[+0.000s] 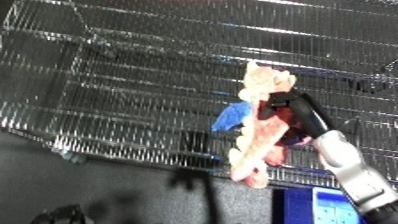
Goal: Pick up the object and place it into the box
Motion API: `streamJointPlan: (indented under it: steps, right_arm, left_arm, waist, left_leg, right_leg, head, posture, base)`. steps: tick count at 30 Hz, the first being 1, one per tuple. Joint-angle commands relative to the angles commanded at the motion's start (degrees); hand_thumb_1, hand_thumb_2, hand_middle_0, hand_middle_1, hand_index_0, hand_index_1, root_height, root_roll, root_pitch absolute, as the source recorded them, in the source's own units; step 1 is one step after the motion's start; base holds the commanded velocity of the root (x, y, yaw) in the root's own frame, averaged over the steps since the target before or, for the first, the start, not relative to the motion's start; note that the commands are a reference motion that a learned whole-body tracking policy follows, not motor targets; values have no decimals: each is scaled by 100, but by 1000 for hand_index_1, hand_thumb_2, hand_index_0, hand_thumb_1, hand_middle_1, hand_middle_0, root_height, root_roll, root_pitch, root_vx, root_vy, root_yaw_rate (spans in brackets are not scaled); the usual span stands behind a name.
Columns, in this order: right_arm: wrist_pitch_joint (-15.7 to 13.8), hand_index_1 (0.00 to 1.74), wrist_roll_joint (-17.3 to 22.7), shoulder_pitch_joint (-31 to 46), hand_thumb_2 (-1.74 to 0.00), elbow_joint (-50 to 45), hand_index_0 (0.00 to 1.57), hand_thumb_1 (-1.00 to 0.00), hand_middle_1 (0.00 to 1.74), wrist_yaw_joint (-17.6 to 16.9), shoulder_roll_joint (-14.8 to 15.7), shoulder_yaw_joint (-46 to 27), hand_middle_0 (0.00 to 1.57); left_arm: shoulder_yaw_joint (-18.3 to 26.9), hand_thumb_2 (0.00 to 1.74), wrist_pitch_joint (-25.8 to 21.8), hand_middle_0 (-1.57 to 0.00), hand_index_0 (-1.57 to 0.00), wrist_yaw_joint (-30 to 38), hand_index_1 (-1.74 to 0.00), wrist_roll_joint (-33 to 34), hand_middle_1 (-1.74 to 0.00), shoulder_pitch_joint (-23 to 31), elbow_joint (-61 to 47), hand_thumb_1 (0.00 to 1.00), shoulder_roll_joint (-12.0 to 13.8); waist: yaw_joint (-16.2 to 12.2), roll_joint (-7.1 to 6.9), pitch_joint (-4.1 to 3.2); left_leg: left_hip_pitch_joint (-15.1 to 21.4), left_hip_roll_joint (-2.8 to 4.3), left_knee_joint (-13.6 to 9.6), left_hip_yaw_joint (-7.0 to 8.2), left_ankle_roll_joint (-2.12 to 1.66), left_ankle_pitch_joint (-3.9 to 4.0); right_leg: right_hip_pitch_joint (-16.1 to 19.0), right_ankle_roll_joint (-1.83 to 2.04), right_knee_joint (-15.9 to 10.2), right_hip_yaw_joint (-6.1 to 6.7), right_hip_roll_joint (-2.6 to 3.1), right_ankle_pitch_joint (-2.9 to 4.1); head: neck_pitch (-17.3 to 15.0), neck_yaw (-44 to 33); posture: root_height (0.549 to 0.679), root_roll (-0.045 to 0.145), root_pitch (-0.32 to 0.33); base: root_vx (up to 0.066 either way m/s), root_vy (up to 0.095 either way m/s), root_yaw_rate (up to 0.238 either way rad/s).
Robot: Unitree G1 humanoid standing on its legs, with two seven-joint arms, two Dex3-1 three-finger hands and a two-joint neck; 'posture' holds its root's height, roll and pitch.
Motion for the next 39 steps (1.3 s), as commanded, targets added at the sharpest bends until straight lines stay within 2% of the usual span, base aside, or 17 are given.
streamJointPlan:
  steps: [6,12,18,22,30,39]
  right_arm:
    - [-103,1566,242,796,-1566,-779,1413,-900,1566,-265,-14,-951,1413]
    - [-226,1566,274,1528,-1566,-1426,1413,-900,1566,-447,45,-1742,1413]
    - [-385,1566,312,2247,-1566,-2005,1413,-900,1566,-668,153,-2573,1413]
    - [-490,1566,361,2815,-1566,-2240,1413,-900,1566,-857,329,-3241,1413]
    - [-656,1566,633,3630,-1566,-2049,1413,-900,1566,-1185,582,-4280,1413]
    - [-881,1566,1202,4020,-1566,-1318,1413,-900,1566,-1444,764,-4935,1413]
  left_arm:
    - [78,1740,73,-1570,-1570,-12,-1740,84,-1740,63,-31,1000,-74]
    - [130,1740,130,-1570,-1570,-63,-1740,184,-1740,162,-75,1000,-146]
    - [194,1740,179,-1570,-1570,-109,-1740,230,-1740,283,-149,1000,-207]
    - [232,1740,221,-1570,-1570,-147,-1740,231,-1740,379,-191,1000,-251]
    - [241,1740,243,-1570,-1570,-191,-1740,252,-1740,454,-160,1000,-235]
    - [218,1740,225,-1570,-1570,-201,-1740,154,-1740,541,-57,1000,-263]
  waist:
    - [-230,1,-71]
    - [-442,35,-155]
    - [-717,65,-242]
    - [-919,88,-289]
    - [-1261,128,-356]
    - [-1571,245,-433]
  left_leg:
    - [79,36,15,72,9,-14]
    - [192,70,-5,150,17,-25]
    - [298,110,-38,234,21,-45]
    - [355,128,-36,284,17,-77]
    - [441,171,16,388,4,-163]
    - [565,200,4,539,-14,-217]
  right_leg:
    - [41,-13,8,54,5,-7]
    - [119,-18,-39,100,15,18]
    - [222,-28,-147,146,38,44]
    - [285,-30,-213,175,59,52]
    - [355,-39,-293,251,96,77]
    - [428,-52,-399,328,107,108]
  head:
    - [131,188]
    - [181,557]
    - [300,1284]
    - [417,1856]
    - [406,2619]
    - [246,4060]
  posture:
    - [630,50,-137]
    - [631,53,-152]
    - [633,55,-160]
    - [634,56,-165]
    - [636,59,-170]
    - [640,68,-168]
  base:
    - [-9,-21,-67]
    - [-6,-25,-91]
    - [-6,-13,-108]
    - [-4,-1,-93]
    - [-4,-3,-85]
    - [1,5,-93]
